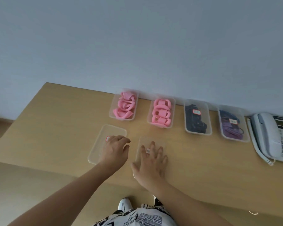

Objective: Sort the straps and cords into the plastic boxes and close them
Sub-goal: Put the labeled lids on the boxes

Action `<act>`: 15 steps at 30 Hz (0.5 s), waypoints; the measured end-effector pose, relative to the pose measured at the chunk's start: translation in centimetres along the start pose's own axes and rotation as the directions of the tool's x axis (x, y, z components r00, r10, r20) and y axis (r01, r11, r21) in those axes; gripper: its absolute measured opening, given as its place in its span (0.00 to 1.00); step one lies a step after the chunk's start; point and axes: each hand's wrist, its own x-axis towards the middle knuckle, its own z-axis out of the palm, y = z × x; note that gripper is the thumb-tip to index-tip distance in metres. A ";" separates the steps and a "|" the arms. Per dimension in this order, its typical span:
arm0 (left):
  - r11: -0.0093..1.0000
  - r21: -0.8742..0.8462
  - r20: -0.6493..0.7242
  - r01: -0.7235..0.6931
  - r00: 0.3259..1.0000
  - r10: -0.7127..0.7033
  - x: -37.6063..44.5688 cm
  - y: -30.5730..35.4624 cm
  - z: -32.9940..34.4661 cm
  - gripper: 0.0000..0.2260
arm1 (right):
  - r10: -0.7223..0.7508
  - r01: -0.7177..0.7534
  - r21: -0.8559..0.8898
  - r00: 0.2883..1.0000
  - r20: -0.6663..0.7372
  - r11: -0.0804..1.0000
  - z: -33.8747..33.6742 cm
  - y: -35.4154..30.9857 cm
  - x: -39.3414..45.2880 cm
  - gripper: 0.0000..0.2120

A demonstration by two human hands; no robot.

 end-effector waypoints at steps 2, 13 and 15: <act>0.999 -0.029 0.015 0.030 0.999 -0.030 0.4 -0.1 -0.3 0.10 | -0.010 0.010 0.007 1.000 -0.022 1.000 -0.6 -0.2 -0.7 0.38; 0.970 -0.213 0.016 0.116 0.993 -0.116 8.0 3.6 0.3 0.09 | 0.030 -0.020 0.034 0.942 -0.334 0.999 -8.3 1.7 2.9 0.40; 0.950 -0.259 0.057 0.177 0.984 -0.168 9.9 4.2 0.4 0.10 | 0.051 -0.043 0.034 0.960 -0.275 0.998 -10.0 2.3 5.9 0.40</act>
